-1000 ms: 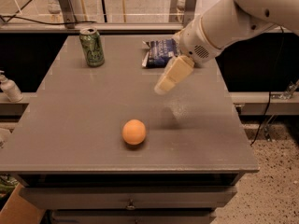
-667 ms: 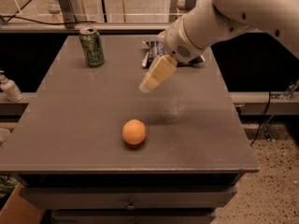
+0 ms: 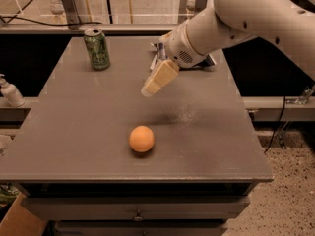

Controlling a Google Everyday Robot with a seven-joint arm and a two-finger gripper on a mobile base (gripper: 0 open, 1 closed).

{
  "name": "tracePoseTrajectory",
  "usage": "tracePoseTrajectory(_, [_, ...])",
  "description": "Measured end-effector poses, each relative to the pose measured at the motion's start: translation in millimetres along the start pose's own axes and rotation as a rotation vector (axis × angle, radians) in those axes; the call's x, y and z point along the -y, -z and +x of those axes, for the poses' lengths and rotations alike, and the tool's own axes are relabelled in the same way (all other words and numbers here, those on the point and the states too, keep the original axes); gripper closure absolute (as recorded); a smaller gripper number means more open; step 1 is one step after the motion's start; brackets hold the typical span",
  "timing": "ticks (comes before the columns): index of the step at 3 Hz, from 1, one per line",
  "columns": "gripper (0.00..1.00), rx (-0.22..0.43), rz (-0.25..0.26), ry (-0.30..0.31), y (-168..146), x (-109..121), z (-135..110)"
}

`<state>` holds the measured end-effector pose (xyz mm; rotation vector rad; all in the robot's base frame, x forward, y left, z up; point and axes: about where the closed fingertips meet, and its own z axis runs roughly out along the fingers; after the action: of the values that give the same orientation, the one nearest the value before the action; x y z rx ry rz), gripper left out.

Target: Knock green can over

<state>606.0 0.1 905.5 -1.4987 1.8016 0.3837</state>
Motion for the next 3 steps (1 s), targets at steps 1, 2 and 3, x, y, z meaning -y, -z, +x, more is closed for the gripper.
tracePoseTrajectory(1, [0.0, 0.056, 0.026, -0.004, -25, 18, -5])
tracePoseTrajectory(2, [0.0, 0.125, 0.046, -0.025, -55, 39, -10])
tracePoseTrajectory(3, [0.0, 0.201, 0.054, -0.046, -75, 58, -21])
